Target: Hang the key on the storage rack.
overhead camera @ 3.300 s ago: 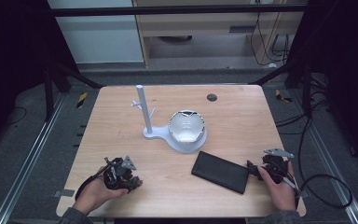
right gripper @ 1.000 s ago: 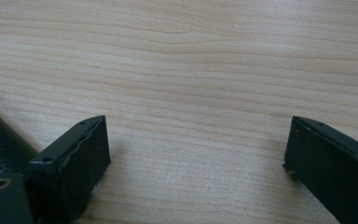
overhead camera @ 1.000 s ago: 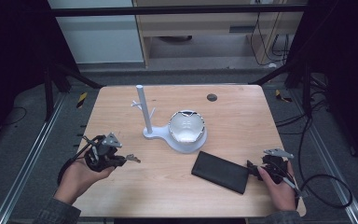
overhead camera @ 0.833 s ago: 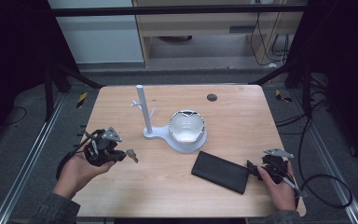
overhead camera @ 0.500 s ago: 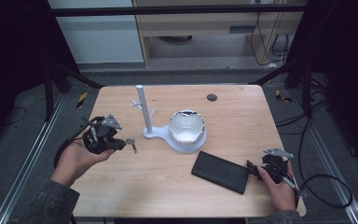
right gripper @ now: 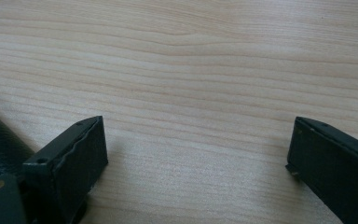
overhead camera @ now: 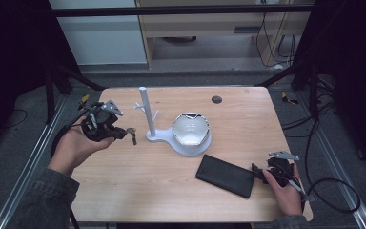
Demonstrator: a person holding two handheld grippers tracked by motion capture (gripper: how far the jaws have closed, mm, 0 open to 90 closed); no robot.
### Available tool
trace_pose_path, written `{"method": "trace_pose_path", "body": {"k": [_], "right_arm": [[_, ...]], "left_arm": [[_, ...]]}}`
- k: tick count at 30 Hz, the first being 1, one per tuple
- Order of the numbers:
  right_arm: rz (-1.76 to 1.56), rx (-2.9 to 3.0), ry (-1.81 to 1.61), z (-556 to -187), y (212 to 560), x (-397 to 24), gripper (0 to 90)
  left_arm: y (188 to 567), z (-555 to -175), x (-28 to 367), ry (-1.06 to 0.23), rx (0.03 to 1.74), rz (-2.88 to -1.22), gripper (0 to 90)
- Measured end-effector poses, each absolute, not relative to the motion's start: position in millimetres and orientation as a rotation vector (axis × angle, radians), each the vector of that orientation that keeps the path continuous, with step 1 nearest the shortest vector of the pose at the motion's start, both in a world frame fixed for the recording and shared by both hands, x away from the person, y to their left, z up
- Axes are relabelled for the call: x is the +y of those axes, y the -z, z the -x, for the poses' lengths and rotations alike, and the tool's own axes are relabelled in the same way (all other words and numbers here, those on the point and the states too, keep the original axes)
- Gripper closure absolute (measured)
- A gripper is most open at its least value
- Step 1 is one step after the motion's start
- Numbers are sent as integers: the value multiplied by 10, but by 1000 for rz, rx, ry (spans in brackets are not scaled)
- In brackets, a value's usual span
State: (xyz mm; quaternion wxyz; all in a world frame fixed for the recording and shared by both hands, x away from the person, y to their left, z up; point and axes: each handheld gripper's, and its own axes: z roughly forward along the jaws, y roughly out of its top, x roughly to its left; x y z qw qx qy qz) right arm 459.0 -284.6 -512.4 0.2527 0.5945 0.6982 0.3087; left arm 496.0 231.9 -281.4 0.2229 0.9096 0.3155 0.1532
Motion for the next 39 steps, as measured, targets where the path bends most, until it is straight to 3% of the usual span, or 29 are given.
{"method": "trace_pose_path", "body": {"k": [39], "right_arm": [[-1601, 1906, -829, -4602, 5129, -2849, 41]], "left_arm": [[2472, -5232, 2421, -457, 933, -2494, 834]]}}
